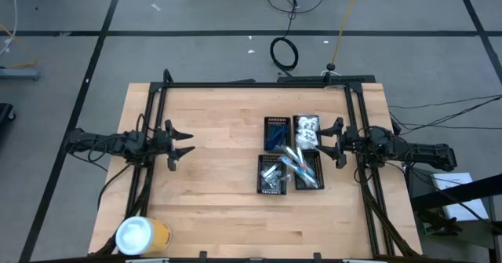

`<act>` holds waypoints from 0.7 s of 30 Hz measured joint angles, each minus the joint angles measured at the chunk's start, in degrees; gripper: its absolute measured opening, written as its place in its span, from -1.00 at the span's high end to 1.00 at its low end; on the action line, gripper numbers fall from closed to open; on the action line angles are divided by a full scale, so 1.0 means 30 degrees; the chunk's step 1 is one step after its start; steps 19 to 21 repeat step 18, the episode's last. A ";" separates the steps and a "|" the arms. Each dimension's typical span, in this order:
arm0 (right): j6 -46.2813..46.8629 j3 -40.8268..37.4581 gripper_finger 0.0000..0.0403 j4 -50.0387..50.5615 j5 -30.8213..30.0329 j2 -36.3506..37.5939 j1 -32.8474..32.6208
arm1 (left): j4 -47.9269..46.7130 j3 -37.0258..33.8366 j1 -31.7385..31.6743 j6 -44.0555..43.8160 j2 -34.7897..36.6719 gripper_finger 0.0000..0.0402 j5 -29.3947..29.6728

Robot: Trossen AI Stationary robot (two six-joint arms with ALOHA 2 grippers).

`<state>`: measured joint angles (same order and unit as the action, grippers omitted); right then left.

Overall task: Pick & Place Travel size toiletries
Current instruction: Return to Home Position

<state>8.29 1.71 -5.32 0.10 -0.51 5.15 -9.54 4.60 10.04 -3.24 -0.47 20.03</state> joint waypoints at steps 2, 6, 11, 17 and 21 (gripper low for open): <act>0.0000 -0.0002 -0.30 -0.0007 0.0000 0.0000 0.0002 | 0.0004 0.0000 -0.0003 0.0002 0.0000 -0.04 -0.0001; 0.0000 -0.0003 -0.29 -0.0007 0.0000 0.0000 0.0003 | 0.0004 0.0000 0.0000 0.0002 0.0000 -0.04 0.0000; -0.0001 0.0001 -0.29 -0.0001 0.0000 0.0000 0.0005 | 0.0007 0.0000 0.0000 0.0003 0.0000 -0.04 -0.0005; 0.0000 -0.0005 -0.29 0.0000 0.0000 0.0000 0.0005 | 0.0000 0.0000 0.0000 0.0000 0.0000 -0.04 -0.0002; 0.0000 0.0000 -0.29 0.0000 0.0000 0.0000 0.0003 | 0.0003 0.0000 0.0000 0.0005 0.0000 -0.04 0.0000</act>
